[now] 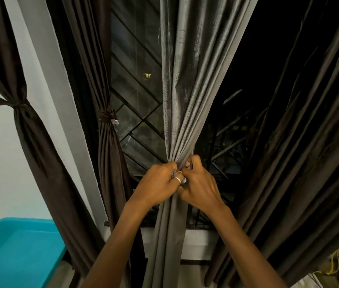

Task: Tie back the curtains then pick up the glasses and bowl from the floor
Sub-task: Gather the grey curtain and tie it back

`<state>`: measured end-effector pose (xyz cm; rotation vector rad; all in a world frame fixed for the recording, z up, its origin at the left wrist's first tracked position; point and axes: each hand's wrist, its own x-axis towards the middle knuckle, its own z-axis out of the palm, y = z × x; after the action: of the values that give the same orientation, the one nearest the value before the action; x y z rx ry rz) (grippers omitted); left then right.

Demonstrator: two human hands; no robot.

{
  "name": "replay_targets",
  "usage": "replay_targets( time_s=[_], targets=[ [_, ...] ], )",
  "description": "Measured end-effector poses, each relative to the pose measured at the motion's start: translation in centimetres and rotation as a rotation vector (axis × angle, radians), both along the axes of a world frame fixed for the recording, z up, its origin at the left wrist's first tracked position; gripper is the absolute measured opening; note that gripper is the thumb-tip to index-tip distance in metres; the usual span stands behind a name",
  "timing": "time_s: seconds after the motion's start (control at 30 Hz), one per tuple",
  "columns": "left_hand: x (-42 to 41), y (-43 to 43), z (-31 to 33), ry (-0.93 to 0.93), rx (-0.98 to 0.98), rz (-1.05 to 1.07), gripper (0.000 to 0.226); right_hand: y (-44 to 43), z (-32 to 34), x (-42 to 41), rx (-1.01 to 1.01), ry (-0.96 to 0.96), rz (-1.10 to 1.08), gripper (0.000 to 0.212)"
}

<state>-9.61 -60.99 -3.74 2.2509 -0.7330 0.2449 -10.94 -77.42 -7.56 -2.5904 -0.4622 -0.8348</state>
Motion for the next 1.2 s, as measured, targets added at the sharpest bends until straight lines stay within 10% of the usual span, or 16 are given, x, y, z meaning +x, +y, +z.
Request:
replay_targets(
  time_s=[1.2],
  targets=[
    [-3.3, -3.4, -4.7, 0.046, -0.506, 0.279, 0.018, -0.7, -2.3, -5.4, 0.434, -0.063, -0.243, 0.017]
  ],
)
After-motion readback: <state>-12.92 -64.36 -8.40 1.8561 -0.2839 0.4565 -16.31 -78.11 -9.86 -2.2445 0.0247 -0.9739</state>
